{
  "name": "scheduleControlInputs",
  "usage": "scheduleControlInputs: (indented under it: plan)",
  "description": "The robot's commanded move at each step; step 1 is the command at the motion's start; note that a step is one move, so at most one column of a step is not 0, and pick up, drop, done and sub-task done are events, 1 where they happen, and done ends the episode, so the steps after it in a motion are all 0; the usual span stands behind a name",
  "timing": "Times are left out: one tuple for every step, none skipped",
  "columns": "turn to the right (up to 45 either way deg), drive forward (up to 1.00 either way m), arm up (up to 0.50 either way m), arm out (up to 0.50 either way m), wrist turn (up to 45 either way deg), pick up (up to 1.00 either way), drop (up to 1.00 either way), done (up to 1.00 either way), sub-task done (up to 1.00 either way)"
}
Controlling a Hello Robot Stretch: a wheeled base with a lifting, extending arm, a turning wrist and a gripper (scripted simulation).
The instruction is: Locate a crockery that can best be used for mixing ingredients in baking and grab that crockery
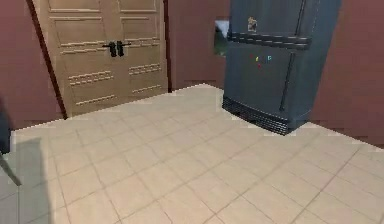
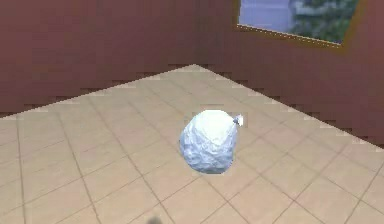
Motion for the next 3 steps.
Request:
scheduleControlInputs:
  plan:
    - [0.0, 0.35, 0.0, 0.0, 0.0, 0.0, 0.0, 0.0, 0.0]
    - [-39.0, 0.0, 0.0, 0.0, 0.0, 0.0, 0.0, 0.0, 0.0]
    - [0.0, 0.8, 0.0, 0.0, 0.0, 0.0, 0.0, 0.0, 0.0]
